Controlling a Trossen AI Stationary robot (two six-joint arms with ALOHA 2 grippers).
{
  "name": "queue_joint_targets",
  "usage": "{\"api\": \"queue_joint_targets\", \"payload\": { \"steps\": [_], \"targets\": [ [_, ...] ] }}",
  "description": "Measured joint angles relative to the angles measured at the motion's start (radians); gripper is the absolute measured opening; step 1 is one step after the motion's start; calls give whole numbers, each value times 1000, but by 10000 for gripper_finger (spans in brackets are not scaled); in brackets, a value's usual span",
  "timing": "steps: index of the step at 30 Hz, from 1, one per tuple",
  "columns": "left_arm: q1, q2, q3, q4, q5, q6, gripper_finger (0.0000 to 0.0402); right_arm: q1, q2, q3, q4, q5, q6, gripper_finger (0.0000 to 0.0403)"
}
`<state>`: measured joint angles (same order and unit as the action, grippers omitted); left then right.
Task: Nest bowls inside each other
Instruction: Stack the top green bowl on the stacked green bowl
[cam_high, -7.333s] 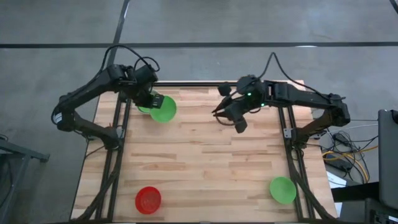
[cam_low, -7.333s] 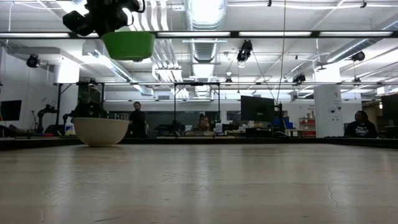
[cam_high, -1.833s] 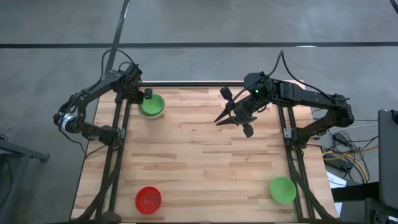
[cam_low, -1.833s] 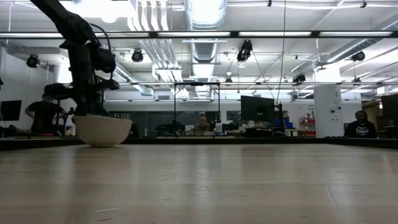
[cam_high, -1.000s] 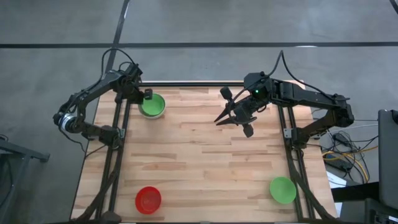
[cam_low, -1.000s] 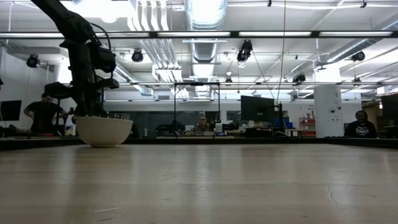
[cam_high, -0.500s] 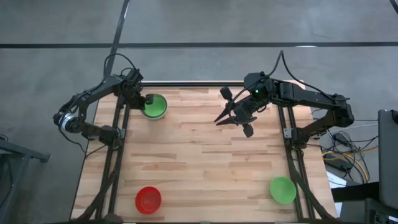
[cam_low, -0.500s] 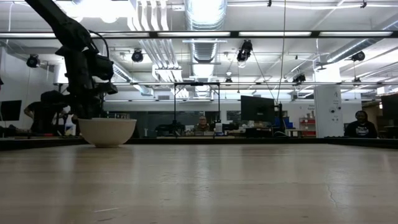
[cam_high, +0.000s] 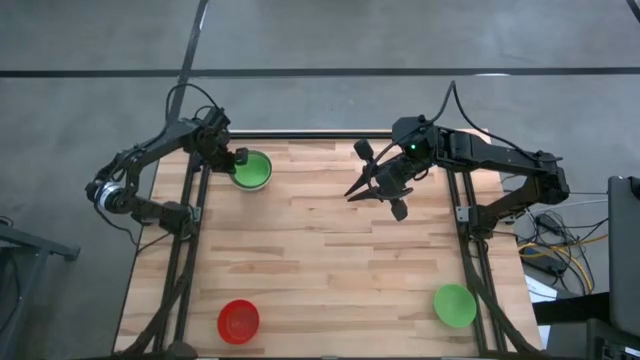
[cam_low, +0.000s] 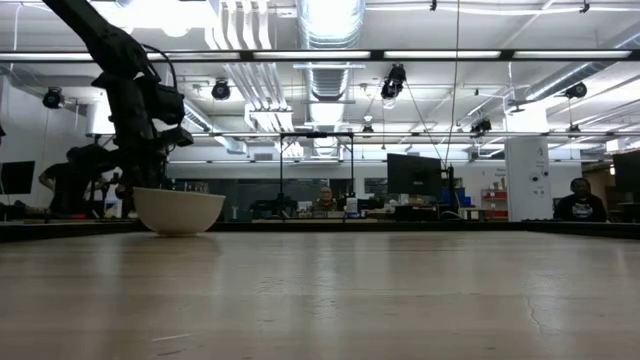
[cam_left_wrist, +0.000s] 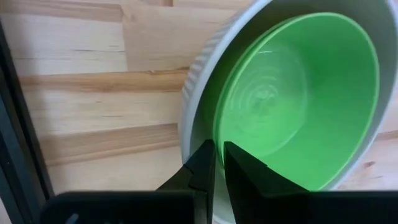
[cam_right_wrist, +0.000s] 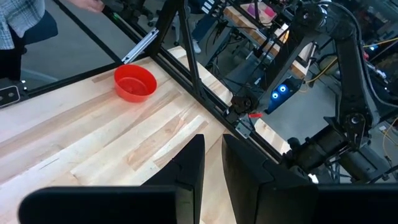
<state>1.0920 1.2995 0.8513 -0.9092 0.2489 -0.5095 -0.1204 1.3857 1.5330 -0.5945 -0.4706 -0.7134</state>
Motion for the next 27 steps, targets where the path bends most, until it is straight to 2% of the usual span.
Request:
{"api": "queue_joint_targets", "payload": {
  "steps": [16,20,27],
  "targets": [
    [0,-2,24,-3,5,36,35,0,0,0,0,0,4,52],
    [0,-2,34,-3,32,45,35,0,0,0,0,0,0,52],
    [0,-3,49,-6,51,-14,35,0,0,0,0,0,0,52]
  ]
}}
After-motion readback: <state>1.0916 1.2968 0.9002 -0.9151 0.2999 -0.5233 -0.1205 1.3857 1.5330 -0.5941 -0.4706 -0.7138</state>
